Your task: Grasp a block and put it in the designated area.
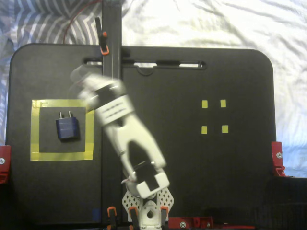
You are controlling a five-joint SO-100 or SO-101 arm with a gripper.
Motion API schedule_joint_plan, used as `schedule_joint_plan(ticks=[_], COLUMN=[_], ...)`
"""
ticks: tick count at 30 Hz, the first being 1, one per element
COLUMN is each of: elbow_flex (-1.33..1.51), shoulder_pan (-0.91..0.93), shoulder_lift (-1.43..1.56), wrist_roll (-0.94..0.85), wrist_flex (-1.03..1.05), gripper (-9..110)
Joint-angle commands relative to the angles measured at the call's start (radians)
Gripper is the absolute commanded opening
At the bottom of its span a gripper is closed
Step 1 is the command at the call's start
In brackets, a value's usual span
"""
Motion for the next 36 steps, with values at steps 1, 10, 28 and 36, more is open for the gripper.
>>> schedule_joint_plan(ticks=[1, 10, 28, 36], elbow_flex=[-0.044, -0.04, 0.316, 0.571], shoulder_pan=[0.072, 0.206, 0.318, 0.339], shoulder_lift=[0.058, 0.13, 0.374, 0.531], wrist_roll=[0.017, 0.127, 0.607, 0.767], wrist_flex=[-0.057, -0.186, -0.686, -0.936], gripper=[0, 0, 0, 0])
